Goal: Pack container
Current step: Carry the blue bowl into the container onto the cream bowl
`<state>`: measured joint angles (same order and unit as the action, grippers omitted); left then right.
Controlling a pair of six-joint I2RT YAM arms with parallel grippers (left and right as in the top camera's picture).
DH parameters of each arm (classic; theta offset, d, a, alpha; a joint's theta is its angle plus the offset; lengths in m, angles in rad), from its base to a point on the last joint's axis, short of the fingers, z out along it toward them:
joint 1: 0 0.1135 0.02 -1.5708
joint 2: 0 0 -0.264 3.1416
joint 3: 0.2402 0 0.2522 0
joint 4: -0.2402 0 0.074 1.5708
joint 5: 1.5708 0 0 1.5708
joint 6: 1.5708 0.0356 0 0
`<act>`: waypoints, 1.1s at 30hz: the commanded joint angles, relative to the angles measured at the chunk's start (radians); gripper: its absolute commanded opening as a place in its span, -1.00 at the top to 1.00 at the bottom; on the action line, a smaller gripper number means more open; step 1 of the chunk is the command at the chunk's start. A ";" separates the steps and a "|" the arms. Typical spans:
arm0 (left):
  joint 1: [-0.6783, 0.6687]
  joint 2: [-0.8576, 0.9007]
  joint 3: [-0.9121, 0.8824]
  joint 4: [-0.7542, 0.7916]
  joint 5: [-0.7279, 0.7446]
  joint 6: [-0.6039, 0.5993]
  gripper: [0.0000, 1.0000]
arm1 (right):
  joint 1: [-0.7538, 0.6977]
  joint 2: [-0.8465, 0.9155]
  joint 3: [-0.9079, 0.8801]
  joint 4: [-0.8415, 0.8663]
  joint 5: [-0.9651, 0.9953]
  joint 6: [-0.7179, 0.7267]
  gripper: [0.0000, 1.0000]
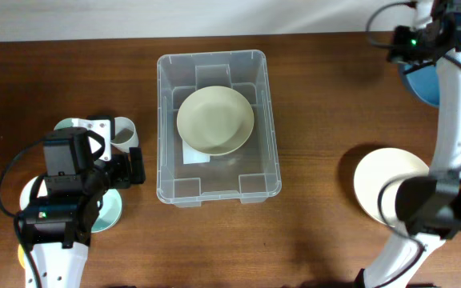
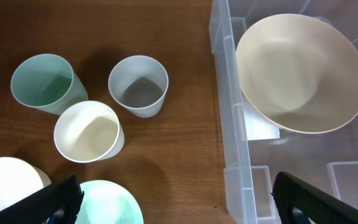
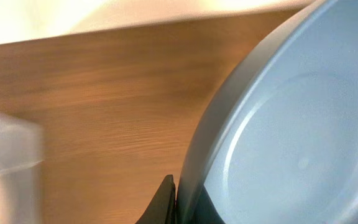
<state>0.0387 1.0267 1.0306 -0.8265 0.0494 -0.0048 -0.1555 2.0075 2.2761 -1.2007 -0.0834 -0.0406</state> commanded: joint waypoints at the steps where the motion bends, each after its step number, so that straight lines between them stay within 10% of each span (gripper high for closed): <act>1: 0.001 0.003 0.027 0.003 0.008 -0.010 -1.00 | 0.123 -0.083 0.020 -0.017 -0.075 -0.138 0.92; 18: 0.001 0.003 0.027 0.003 0.008 -0.010 -0.99 | 0.747 0.020 0.016 -0.034 -0.063 -0.605 0.92; 33: 0.001 0.003 0.027 0.006 0.007 -0.010 -0.99 | 0.791 0.285 0.015 -0.030 -0.097 -0.662 0.70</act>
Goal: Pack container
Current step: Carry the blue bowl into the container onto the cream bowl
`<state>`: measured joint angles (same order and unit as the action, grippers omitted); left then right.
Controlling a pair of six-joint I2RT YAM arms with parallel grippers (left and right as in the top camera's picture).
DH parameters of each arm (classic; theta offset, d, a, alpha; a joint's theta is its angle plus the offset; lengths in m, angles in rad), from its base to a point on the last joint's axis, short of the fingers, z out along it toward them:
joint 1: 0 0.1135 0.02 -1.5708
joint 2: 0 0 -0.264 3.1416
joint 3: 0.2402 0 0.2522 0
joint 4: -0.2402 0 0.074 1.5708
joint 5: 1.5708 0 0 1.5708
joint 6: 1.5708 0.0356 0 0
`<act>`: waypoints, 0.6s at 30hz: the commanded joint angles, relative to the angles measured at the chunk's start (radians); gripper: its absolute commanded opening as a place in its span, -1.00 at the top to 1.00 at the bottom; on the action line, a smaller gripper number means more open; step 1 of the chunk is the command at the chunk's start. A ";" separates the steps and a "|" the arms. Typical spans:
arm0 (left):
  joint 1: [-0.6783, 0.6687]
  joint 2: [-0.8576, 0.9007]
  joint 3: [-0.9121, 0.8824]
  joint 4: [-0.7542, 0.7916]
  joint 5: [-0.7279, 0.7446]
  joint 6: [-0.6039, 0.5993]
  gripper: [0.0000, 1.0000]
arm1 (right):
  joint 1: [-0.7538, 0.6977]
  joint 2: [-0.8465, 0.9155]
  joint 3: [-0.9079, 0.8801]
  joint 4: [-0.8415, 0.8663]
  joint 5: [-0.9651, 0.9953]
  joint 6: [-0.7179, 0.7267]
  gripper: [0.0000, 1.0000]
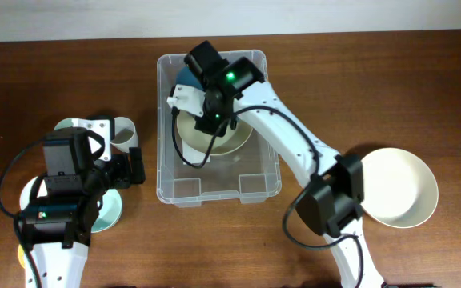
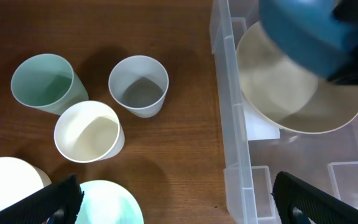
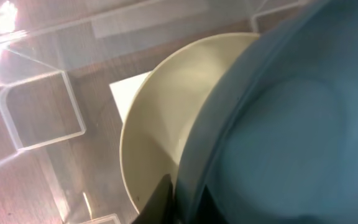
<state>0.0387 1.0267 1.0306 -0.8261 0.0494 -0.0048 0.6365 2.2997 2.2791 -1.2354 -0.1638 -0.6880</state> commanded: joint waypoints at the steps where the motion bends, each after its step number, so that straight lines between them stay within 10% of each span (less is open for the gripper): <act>1: 0.001 0.003 0.027 0.006 0.007 -0.010 -0.99 | -0.001 -0.005 0.012 0.006 -0.016 -0.015 0.55; 11: 0.001 0.003 0.027 0.006 0.007 -0.009 -0.99 | -0.023 -0.098 0.029 0.012 0.021 0.013 0.25; 18: 0.001 0.014 0.112 -0.048 -0.038 -0.002 -0.99 | -0.227 -0.329 0.121 -0.004 0.176 0.451 0.21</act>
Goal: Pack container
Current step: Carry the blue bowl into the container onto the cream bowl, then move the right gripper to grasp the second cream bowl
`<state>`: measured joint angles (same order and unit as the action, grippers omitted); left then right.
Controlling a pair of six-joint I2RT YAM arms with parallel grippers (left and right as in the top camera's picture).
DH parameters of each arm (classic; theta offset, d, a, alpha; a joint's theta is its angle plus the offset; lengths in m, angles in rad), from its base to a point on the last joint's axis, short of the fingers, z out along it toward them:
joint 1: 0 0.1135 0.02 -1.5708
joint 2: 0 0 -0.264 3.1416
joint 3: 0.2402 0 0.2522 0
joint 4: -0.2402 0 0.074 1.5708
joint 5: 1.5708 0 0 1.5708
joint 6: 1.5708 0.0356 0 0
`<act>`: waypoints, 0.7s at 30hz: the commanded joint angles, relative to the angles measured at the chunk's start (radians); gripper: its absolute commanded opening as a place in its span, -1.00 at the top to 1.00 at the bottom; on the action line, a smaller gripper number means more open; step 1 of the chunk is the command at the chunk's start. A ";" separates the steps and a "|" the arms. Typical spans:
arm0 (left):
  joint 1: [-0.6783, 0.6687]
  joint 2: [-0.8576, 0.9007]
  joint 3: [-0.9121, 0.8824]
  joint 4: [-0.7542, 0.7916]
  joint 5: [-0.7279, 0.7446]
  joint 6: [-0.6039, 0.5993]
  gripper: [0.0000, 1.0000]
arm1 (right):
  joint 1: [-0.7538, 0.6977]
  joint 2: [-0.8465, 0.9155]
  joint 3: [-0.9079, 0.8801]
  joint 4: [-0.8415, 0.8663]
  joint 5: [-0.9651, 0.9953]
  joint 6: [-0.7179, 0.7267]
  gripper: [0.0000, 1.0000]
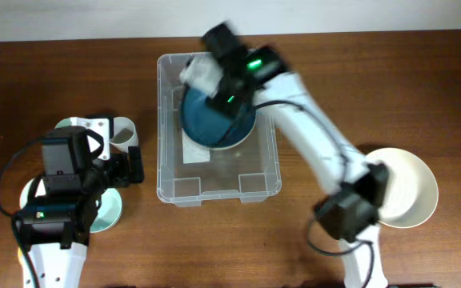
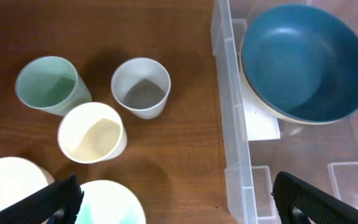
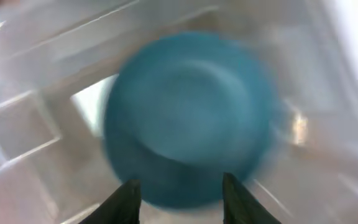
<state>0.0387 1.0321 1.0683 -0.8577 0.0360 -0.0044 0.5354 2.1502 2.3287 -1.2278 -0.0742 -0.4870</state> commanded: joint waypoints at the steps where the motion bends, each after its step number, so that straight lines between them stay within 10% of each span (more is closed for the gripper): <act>1: 0.001 0.015 0.097 -0.030 -0.025 -0.002 -1.00 | -0.183 -0.215 0.072 -0.023 0.086 0.348 0.18; 11: 0.001 0.051 0.165 -0.048 -0.024 -0.003 -0.99 | -0.742 -0.284 0.000 -0.374 0.079 0.897 0.12; 15: 0.001 0.051 0.165 -0.043 -0.024 -0.003 -0.99 | -0.808 -0.279 -0.141 -0.368 0.051 0.897 -0.64; 21: 0.001 0.051 0.165 -0.041 -0.024 -0.003 -0.99 | -0.803 -0.279 -0.464 -0.220 0.041 0.969 -0.77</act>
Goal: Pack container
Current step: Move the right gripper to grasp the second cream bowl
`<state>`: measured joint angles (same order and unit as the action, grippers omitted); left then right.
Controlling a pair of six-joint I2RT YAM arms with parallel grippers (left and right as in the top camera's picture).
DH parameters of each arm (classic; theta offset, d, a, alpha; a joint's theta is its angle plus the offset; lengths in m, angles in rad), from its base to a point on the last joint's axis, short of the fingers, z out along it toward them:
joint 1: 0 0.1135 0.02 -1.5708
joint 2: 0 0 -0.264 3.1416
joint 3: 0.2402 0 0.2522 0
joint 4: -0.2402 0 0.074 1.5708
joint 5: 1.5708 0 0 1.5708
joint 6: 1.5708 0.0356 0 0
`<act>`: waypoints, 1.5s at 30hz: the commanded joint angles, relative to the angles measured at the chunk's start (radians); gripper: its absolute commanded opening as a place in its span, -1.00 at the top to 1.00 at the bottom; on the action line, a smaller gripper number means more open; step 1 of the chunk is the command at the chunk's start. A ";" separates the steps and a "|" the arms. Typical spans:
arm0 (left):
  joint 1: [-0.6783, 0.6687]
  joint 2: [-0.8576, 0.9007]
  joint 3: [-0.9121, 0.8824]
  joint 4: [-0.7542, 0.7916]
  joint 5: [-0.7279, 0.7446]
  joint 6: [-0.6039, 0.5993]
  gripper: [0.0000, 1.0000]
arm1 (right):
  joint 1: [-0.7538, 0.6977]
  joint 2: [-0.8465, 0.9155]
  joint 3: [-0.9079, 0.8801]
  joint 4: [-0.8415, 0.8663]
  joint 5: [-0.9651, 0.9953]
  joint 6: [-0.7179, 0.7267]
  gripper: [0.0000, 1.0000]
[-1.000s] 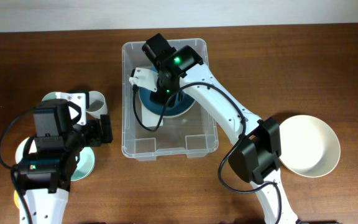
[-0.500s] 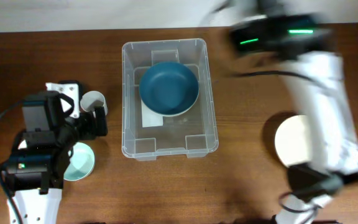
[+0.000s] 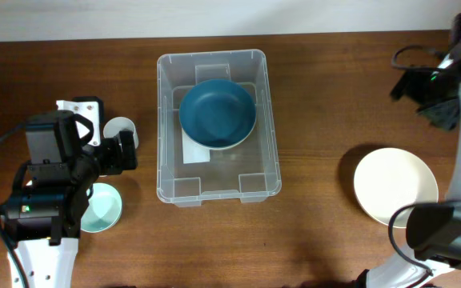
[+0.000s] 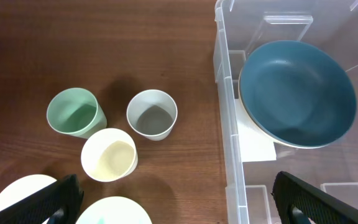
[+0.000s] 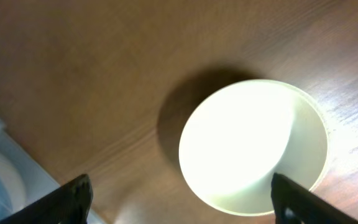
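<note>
The clear plastic container (image 3: 162, 120) stands mid-table. Inside it a blue bowl (image 3: 217, 112) is nested in a cream bowl whose rim (image 4: 253, 123) shows beneath it. My right gripper (image 3: 438, 96) is at the far right, open and empty; in its wrist view it (image 5: 182, 202) hangs above a white bowl (image 5: 253, 146) on the table. My left gripper (image 4: 179, 205) is open and empty over the wood left of the container wall (image 4: 225, 124). Beyond it stand a green cup (image 4: 73, 113), a grey cup (image 4: 152, 114) and a cream cup (image 4: 109, 155).
A pale mint dish (image 3: 102, 206) and a white plate (image 4: 17, 199) lie under the left arm. The white bowl (image 3: 394, 186) sits at the right front. A white paper label (image 4: 257, 137) lies on the container floor under the bowls.
My right gripper was open just over the blue bowl in the container; now it is far to the right above the white bowl. The left wrist camera sits higher, showing the cups farther off.
My right gripper was shut on the blue bowl at the table's back right corner. Then it held the bowl over the cream bowl in the container. Then the blue bowl lay nested there with the gripper open. Now the right gripper is over the white bowl.
</note>
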<state>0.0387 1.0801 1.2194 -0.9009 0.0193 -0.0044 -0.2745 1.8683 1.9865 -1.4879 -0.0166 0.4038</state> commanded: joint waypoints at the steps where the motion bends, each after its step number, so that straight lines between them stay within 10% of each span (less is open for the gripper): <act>1: 0.001 0.003 0.014 0.002 -0.007 -0.003 -0.99 | 0.006 0.003 -0.171 0.068 -0.016 0.101 -0.89; 17: 0.001 0.003 0.014 0.003 0.010 -0.003 -0.99 | 0.013 0.003 -0.755 0.609 -0.018 0.241 -0.94; 45: 0.001 0.003 0.014 0.014 0.042 -0.003 -1.00 | 0.067 0.003 -0.809 0.685 0.171 0.263 -0.20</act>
<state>0.0387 1.0801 1.2198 -0.8932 0.0463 -0.0044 -0.2142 1.8706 1.1831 -0.8001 0.1062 0.6571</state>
